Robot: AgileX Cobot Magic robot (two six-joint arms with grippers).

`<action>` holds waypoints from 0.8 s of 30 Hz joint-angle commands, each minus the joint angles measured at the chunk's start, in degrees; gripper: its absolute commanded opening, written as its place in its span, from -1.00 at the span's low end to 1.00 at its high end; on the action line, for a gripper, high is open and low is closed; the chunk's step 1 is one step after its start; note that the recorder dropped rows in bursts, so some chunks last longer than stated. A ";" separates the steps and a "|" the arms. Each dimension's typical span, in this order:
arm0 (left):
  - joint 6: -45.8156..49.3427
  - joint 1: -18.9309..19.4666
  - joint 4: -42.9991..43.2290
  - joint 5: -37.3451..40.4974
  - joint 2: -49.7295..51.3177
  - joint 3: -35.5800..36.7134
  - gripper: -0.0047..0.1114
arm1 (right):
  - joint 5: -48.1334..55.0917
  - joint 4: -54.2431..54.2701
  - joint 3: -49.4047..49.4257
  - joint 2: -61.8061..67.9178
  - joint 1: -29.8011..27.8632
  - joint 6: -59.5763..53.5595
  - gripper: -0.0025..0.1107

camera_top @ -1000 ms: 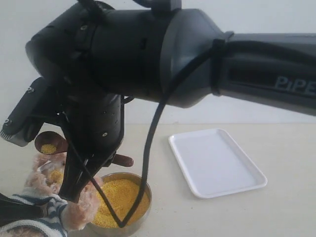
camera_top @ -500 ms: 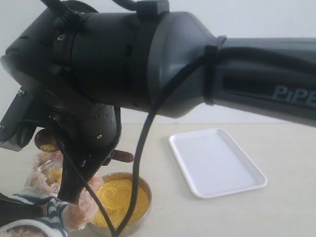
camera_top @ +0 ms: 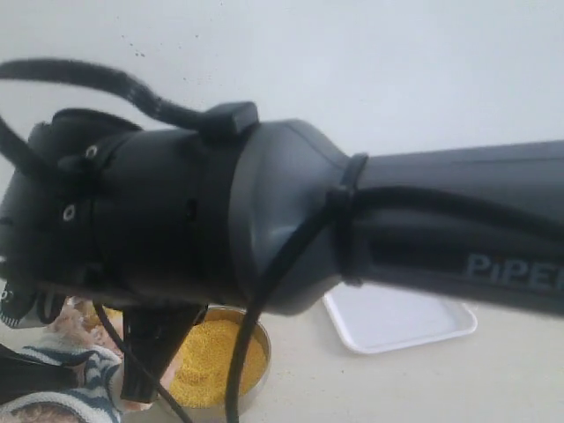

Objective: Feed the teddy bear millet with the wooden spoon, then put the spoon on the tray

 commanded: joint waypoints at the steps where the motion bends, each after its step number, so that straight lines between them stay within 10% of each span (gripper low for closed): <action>1: 0.26 0.15 -0.99 1.77 -0.32 0.06 -0.85 | -3.17 -6.05 2.38 -0.27 1.89 6.24 -0.96; 24: 0.26 0.15 -1.35 1.78 -0.32 0.06 -0.85 | 5.62 -16.89 3.01 -0.27 6.36 14.47 -0.96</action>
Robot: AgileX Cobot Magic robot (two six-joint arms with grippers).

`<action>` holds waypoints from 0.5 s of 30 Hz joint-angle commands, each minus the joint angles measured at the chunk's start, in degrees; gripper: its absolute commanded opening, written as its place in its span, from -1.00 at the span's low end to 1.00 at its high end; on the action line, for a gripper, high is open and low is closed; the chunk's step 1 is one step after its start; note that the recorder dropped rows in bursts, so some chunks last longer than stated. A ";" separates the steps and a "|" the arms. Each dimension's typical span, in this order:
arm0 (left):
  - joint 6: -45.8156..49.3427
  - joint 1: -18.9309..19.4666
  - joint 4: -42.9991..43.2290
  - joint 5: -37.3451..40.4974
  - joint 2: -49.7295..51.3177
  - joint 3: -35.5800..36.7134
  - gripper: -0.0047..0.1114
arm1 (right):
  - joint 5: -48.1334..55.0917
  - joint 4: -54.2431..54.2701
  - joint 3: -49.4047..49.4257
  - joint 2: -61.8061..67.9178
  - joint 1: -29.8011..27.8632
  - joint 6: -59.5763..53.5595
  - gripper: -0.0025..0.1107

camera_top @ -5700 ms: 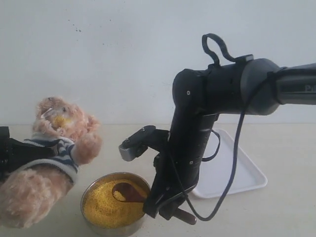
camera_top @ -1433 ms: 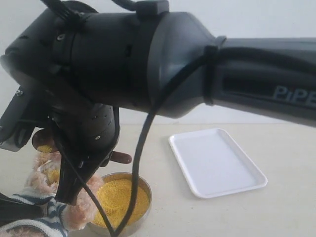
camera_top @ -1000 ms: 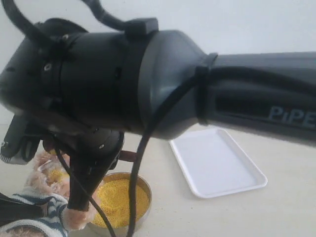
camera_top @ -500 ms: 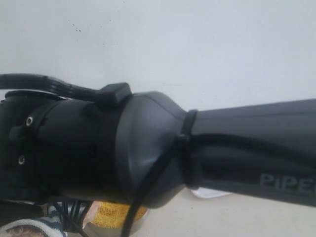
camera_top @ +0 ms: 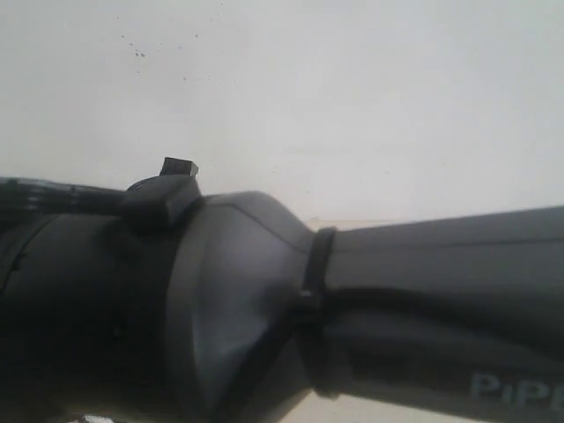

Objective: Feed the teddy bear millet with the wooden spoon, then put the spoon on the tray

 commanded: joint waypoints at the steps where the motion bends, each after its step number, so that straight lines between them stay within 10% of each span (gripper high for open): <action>1: 0.26 0.15 -1.21 1.78 -0.32 0.06 -0.85 | 1.89 -2.34 0.06 -0.27 0.60 1.88 -0.96; 15: 0.26 0.15 -1.66 1.90 -0.32 0.06 -0.85 | 3.09 -0.69 0.06 -0.62 0.63 2.73 -0.96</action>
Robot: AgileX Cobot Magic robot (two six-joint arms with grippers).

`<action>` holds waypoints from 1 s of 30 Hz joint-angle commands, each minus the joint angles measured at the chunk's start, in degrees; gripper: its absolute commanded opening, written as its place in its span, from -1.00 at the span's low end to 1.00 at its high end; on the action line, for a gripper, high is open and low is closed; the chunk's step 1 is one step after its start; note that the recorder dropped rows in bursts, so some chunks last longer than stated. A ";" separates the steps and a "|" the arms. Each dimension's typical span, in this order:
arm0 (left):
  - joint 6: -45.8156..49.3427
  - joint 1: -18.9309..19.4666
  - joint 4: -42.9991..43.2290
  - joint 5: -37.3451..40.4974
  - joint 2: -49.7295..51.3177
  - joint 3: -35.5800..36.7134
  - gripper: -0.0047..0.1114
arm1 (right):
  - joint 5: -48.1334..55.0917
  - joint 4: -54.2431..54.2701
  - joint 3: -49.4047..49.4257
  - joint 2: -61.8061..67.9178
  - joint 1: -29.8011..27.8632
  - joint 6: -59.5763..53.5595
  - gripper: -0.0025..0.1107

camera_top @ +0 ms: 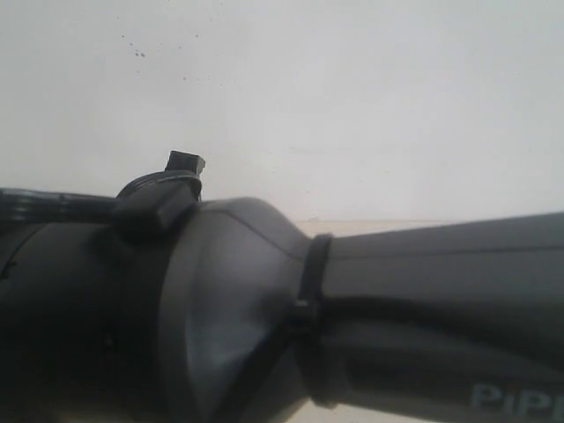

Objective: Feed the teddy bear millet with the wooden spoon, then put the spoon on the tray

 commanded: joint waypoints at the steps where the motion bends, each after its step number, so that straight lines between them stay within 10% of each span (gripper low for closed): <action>1: 0.26 0.15 -1.40 2.03 -0.32 0.06 -0.85 | 0.34 2.15 0.06 -0.87 0.08 0.31 -0.96; 23: 1.98 0.15 -2.66 6.84 -0.32 0.06 -0.85 | 0.34 36.21 0.06 -23.73 -7.63 -6.17 -0.96; 30: 2.36 0.15 -2.77 6.84 -0.32 0.06 -0.85 | 0.34 32.64 0.06 -28.70 -9.12 -7.66 -0.96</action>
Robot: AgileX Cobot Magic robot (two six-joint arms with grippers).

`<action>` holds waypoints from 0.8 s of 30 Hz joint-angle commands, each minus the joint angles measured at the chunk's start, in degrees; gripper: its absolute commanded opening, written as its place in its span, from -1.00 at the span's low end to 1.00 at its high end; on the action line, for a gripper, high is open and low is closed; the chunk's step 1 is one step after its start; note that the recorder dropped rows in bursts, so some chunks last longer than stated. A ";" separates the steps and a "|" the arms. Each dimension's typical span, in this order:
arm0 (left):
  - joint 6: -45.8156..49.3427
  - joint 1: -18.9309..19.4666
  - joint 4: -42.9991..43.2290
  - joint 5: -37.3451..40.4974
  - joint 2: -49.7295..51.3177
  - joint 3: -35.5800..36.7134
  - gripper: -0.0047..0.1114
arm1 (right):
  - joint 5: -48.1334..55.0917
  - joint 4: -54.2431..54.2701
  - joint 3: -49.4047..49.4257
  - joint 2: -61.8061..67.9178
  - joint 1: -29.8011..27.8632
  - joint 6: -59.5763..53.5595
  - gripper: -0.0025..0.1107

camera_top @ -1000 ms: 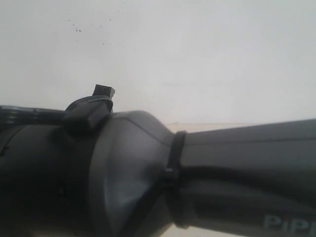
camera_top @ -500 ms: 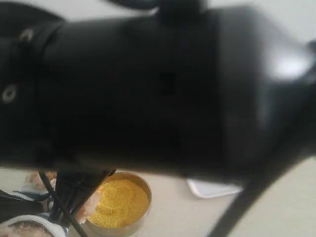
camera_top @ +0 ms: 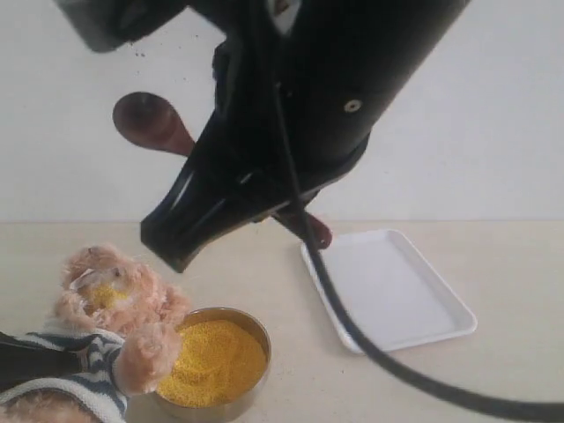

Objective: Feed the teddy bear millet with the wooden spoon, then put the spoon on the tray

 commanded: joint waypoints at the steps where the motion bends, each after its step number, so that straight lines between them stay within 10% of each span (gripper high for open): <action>1: 0.86 0.15 -1.22 2.05 -0.32 0.06 -0.85 | -0.02 -4.85 0.06 -2.58 -0.44 -1.17 -0.96; 12: 1.35 0.15 -1.83 1.83 -0.32 0.06 -0.85 | -0.36 -17.08 0.06 -2.03 -5.42 -0.90 -0.96; 24: 4.09 0.15 -6.77 2.05 -0.32 0.06 -0.85 | -10.52 8.02 4.75 8.62 -40.37 -6.39 -0.96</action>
